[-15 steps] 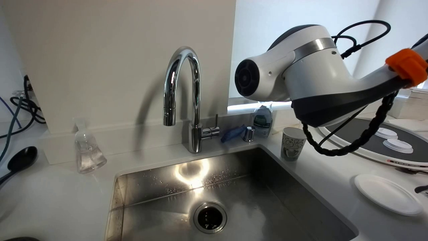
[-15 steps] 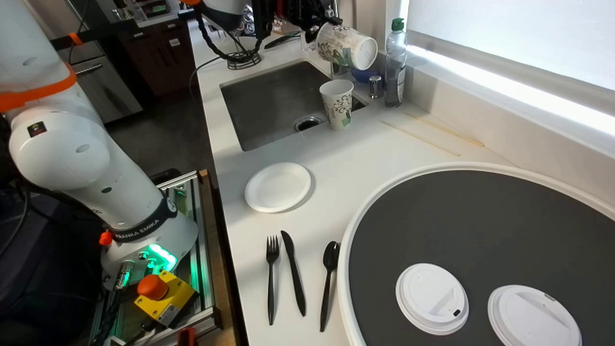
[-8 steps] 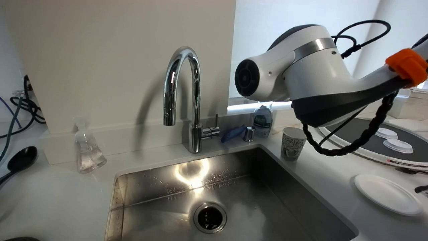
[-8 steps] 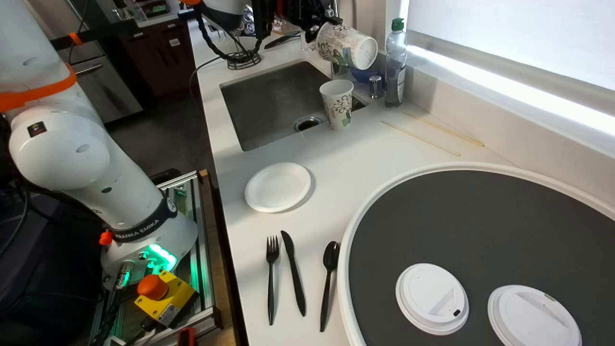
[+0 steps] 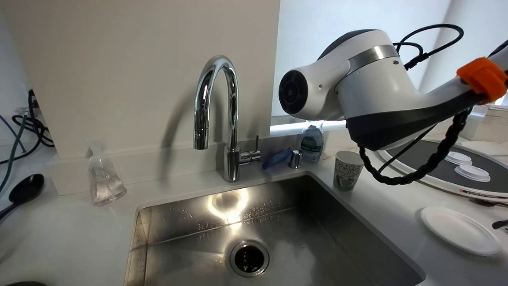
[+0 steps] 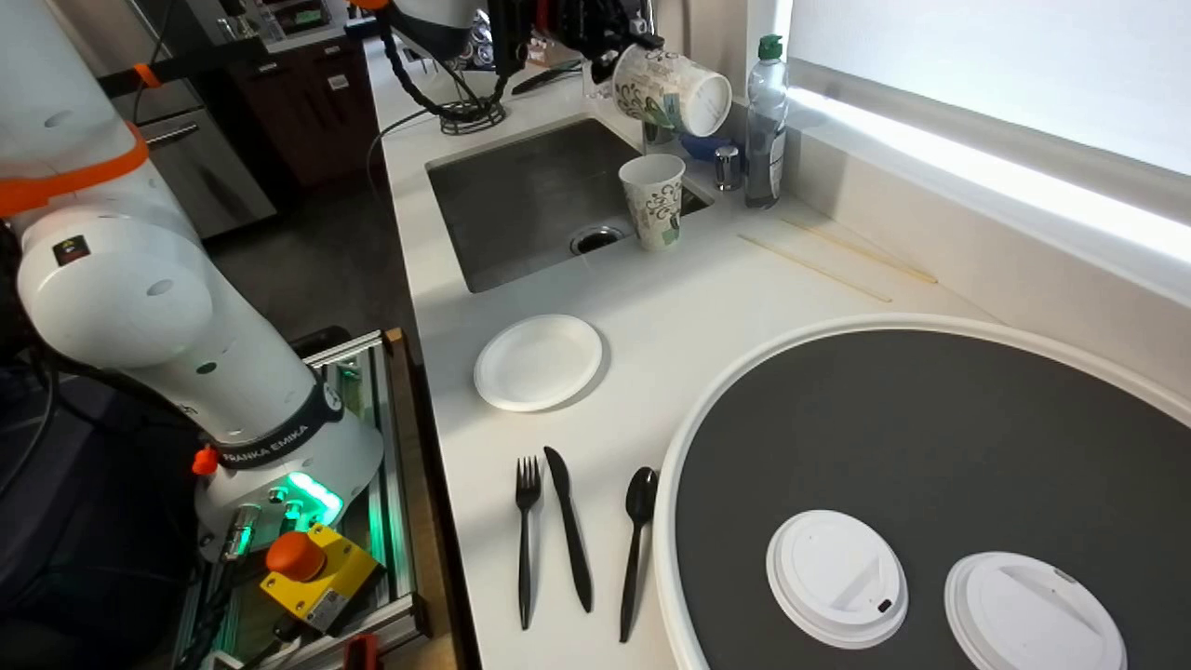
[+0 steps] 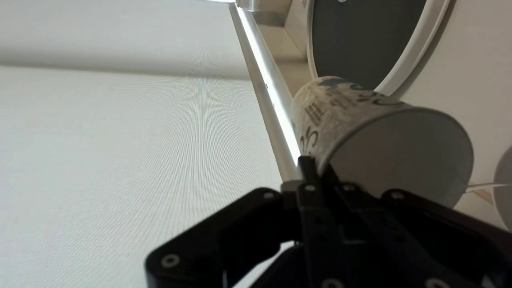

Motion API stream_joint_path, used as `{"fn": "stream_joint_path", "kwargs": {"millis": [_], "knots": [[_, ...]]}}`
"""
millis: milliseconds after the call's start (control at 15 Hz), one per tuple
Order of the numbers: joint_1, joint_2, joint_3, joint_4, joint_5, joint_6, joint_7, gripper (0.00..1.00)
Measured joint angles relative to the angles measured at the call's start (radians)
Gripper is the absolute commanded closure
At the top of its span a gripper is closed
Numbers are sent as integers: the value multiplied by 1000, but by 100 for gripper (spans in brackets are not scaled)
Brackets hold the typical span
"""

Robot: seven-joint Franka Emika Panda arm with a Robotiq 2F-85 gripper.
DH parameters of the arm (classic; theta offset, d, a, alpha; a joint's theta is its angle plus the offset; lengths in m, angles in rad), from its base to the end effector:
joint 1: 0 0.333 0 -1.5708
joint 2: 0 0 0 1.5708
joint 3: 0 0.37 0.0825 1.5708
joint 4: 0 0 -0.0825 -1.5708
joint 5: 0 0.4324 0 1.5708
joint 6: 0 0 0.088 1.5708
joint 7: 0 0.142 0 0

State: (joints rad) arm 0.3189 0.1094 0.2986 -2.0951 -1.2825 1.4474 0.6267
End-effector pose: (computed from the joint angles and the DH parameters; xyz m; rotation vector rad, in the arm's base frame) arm 0.5347 0.1965 0.4240 1.7291 0.3438 0.2123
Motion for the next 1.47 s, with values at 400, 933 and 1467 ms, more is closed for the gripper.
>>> {"fn": "stream_joint_path", "kwargs": {"millis": [400, 933, 1467], "knots": [[-1, 0, -4, 2, 8, 0, 0, 99], [-9, 0, -15, 20, 42, 0, 2, 99], [-35, -1, -44, 65, 116, -10, 37, 99]]}}
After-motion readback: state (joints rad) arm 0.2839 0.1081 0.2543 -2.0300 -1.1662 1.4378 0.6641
